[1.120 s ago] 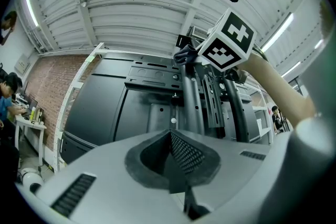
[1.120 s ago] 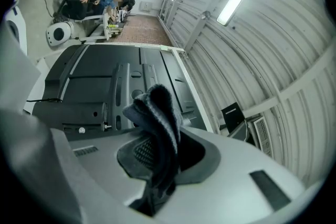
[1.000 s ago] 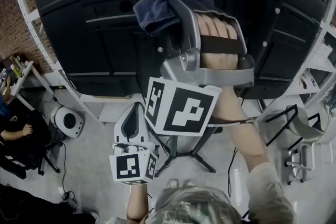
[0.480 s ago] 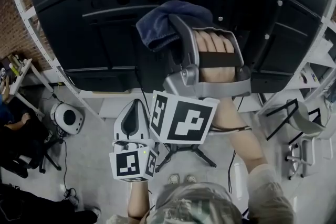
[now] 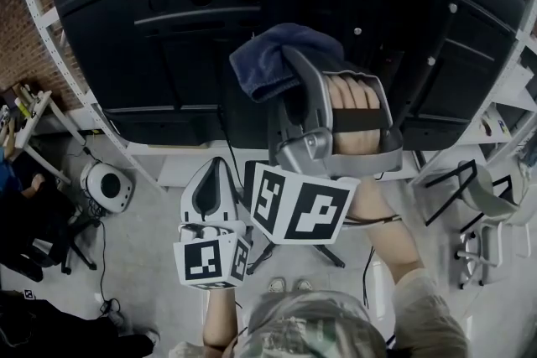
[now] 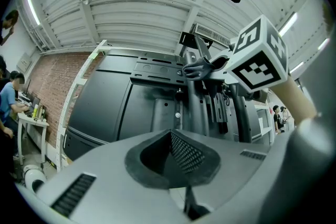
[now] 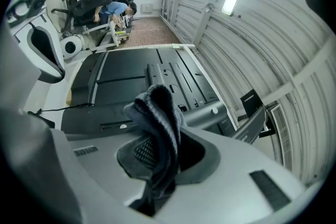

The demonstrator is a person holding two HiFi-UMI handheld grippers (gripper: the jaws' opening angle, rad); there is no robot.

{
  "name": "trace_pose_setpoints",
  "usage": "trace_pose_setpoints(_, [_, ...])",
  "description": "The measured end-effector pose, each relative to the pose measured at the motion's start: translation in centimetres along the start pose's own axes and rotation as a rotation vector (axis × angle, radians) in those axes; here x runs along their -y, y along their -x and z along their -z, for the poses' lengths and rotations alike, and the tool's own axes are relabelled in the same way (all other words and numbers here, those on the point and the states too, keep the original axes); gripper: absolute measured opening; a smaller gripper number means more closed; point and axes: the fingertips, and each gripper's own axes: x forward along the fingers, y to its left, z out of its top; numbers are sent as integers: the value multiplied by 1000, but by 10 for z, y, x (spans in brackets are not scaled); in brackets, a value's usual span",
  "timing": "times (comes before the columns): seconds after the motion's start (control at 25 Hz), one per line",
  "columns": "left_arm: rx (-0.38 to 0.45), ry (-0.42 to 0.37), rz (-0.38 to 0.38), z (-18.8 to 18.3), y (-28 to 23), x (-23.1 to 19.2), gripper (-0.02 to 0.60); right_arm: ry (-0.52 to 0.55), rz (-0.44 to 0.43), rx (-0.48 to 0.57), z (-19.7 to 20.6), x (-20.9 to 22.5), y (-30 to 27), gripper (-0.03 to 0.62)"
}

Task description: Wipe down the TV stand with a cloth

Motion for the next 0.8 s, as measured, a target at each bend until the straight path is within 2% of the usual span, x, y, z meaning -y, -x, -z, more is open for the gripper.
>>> trace_pose_setpoints(0.8, [-42,-31,-26,15,10,-8,15,-36,-158,6,22,-84,21,57])
